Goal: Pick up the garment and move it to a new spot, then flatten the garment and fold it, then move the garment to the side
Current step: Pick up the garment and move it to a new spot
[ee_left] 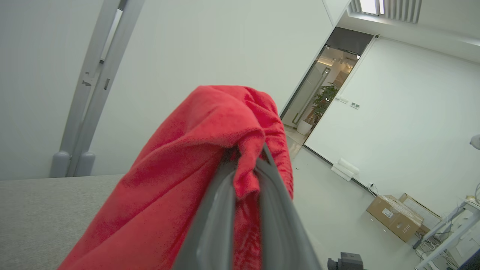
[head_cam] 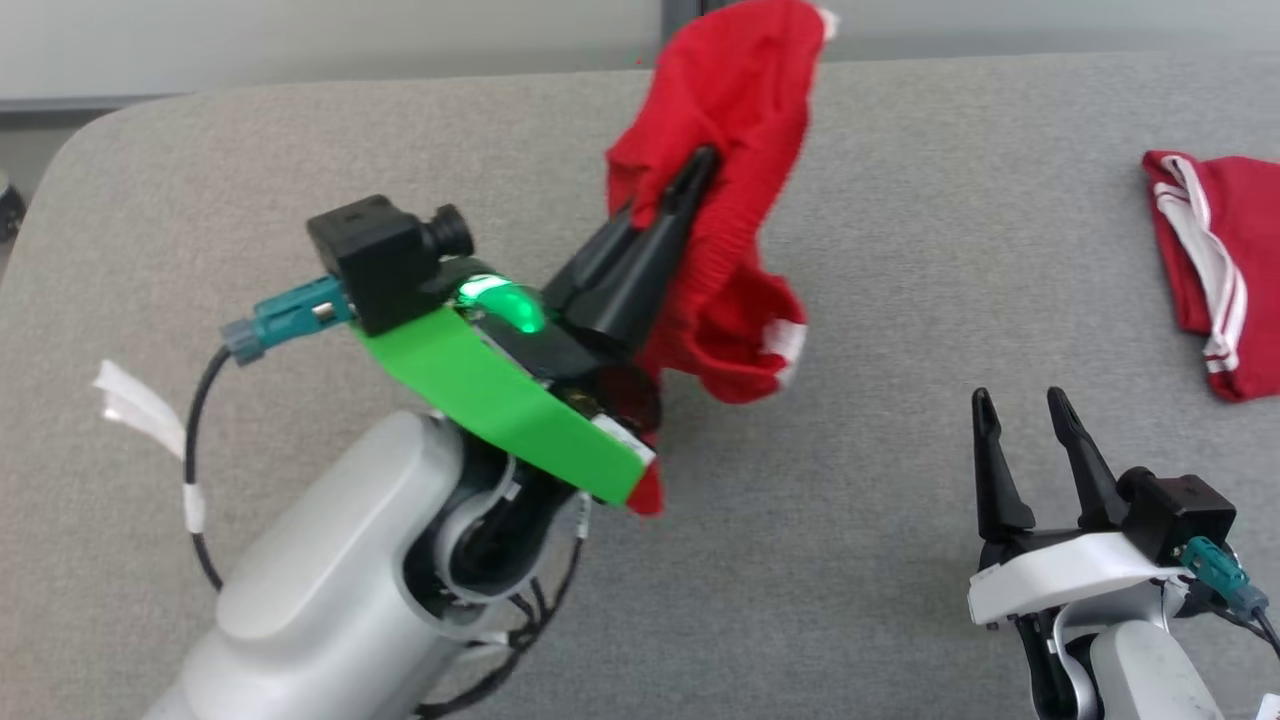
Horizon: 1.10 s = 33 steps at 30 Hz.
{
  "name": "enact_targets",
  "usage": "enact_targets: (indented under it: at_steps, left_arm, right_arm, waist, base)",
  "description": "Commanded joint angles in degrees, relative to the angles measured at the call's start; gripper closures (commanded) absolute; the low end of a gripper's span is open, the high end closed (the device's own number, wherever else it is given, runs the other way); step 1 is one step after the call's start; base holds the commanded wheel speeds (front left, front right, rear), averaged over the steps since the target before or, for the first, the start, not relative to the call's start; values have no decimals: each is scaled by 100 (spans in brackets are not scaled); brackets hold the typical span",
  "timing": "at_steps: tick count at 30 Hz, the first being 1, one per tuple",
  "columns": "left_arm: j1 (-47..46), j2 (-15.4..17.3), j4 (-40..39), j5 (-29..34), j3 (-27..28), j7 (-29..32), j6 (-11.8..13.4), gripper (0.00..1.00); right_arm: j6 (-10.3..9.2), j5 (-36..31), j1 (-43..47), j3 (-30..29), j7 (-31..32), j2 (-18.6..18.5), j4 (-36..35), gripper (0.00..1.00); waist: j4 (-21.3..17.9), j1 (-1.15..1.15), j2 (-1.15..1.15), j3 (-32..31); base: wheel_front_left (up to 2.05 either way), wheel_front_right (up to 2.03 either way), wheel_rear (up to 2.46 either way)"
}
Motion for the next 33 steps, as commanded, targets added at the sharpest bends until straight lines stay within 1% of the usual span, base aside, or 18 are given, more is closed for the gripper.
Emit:
enact_targets:
  at_steps: [1,3,7,10,12,14,17,20,24,26,29,30,31,32,33]
  left_arm:
    - [90,-145,-194,-74,-38,28,106,100]
    - [51,-420,-362,-161,9,-85,260,100]
    - [-153,-802,-432,-23,25,-294,427,100]
    - [-154,-963,-240,4,101,-461,474,100]
    - [6,-1040,15,-84,217,-568,448,100]
    - [201,-1067,380,-104,330,-650,400,100]
    - [566,-1086,1261,-134,642,-749,477,100]
    - [851,-1089,2260,-59,893,-781,498,100]
    - [1050,-1105,3370,79,1172,-790,558,100]
    - [1109,-1141,3788,111,1437,-793,588,100]
    - [1156,-1210,4319,293,1692,-791,593,100]
    - [1143,-1232,4464,364,1824,-791,599,83]
    - [1137,-1257,4545,448,1924,-792,593,57]
    - [1146,-1278,4625,521,2001,-791,589,0]
    - [1174,-1299,4696,595,2079,-791,549,0]
  right_arm:
    - [-9,42,112,-10,-11,-12,-22,0]
    - [-9,75,105,12,-11,-13,-25,0]
    - [-9,171,67,4,-12,-19,-42,0]
    - [-9,206,95,9,-11,-11,-47,0]
    - [-9,226,124,49,-11,-10,-34,0]
    - [-9,259,144,7,-12,-19,-47,0]
    - [-9,246,195,-53,-11,-9,-51,0]
    - [-9,206,212,-102,-11,-13,-52,0]
    - [-8,135,271,-174,-11,-10,-43,0]
    - [-8,88,276,-188,-11,-14,-33,0]
    - [-9,25,241,-170,-11,-13,-10,0]
    - [-9,4,214,-175,-11,-14,-4,0]
    - [-9,-8,193,-163,-12,-13,2,0]
    - [-9,-24,185,-170,-11,-14,7,0]
    - [-9,-54,186,-169,-11,-14,18,0]
  waist:
    - [-628,0,-1,-325]
    - [-809,0,-1,-300]
    - [-1204,0,-1,-269]
    - [-1417,0,-1,-225]
    - [-1556,0,-1,-187]
    - [-1664,0,-1,-147]
    - [-1735,0,-1,-93]
    - [-1726,0,-1,-59]
    - [-1575,0,-1,-72]
    - [-1459,0,-1,-95]
    - [-1299,0,-1,-124]
    - [-1235,0,-1,-132]
    - [-1188,0,-1,-140]
    - [-1136,0,-1,-156]
    - [-1071,0,-1,-176]
  base:
    - [0,0,0]
    - [0,0,0]
    - [0,0,0]
    - [0,0,0]
    - [0,0,0]
    - [0,0,0]
    - [0,0,0]
    - [0,0,0]
    - [0,0,0]
    - [0,0,0]
    - [0,0,0]
    - [0,0,0]
    - [0,0,0]
    - [0,0,0]
    - [0,0,0]
